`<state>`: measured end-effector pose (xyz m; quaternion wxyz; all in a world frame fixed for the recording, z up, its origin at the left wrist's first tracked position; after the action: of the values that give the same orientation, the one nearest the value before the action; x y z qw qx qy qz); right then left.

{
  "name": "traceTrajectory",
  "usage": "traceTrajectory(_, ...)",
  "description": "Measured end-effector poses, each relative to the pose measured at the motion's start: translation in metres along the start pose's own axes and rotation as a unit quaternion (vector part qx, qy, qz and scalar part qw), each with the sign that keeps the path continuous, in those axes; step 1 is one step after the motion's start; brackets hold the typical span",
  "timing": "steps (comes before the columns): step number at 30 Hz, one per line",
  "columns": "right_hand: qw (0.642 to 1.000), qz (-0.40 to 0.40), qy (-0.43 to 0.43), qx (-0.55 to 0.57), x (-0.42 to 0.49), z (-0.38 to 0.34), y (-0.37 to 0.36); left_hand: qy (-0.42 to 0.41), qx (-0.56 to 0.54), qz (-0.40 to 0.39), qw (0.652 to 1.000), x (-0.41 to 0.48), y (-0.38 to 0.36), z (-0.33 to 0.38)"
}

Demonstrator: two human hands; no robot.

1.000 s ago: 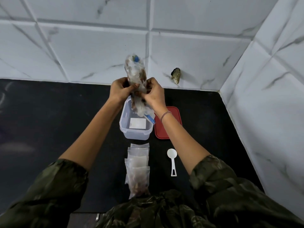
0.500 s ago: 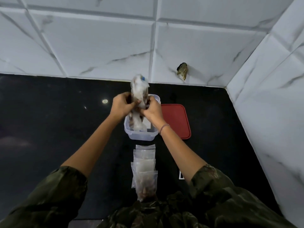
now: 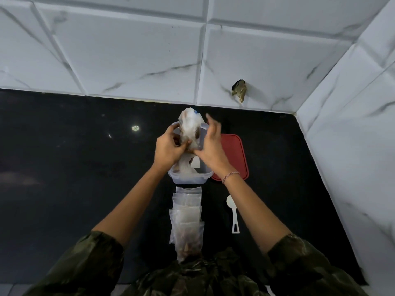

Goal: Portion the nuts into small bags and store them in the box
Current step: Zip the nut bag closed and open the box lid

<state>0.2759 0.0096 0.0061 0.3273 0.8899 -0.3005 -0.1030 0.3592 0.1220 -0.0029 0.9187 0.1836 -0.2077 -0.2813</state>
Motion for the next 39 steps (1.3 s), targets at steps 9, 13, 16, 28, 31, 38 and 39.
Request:
traceTrajectory(9, 0.961, -0.154, 0.11, -0.2, 0.02, -0.02, -0.011, 0.12, -0.129, -0.016, 0.984, -0.002, 0.005, -0.017)
traceTrajectory(13, 0.955, -0.188, 0.095, -0.211, 0.031, -0.022, -0.011, 0.127, -0.107, -0.072, 0.984, 0.001, 0.009, -0.017)
traceTrajectory(16, 0.943, -0.214, 0.065, -0.245, 0.038, -0.018, -0.013, 0.09, 0.004, -0.143, 0.986, 0.008, 0.009, -0.009)
traceTrajectory(28, 0.821, -0.354, -0.028, -0.447, 0.074, -0.019, -0.035, 0.007, 0.36, -0.262, 0.895, 0.001, -0.016, 0.019)
traceTrajectory(31, 0.816, -0.338, -0.001, -0.469, 0.077, -0.023, -0.042, 0.015, 0.382, -0.279, 0.881, -0.005, -0.024, 0.017)
traceTrajectory(38, 0.787, -0.397, -0.028, -0.47, 0.072, -0.013, -0.055, 0.011, 0.388, -0.307, 0.869, -0.001, -0.029, 0.012)
traceTrajectory(39, 0.796, -0.392, -0.035, -0.46, 0.073, -0.014, -0.056, 0.012, 0.392, -0.311, 0.866, -0.001, -0.03, 0.012)
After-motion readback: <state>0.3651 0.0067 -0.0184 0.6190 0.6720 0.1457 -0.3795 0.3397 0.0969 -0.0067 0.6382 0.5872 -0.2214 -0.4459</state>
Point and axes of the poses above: each hand's wrist, its own x-axis towards the middle knuckle, its own y-axis out of the back of the hand, z = x × y, the point moved 5 cm from there along x, towards the middle knuckle, and after that the axes turned 9 degrees about -y, right-handed, at the moved point
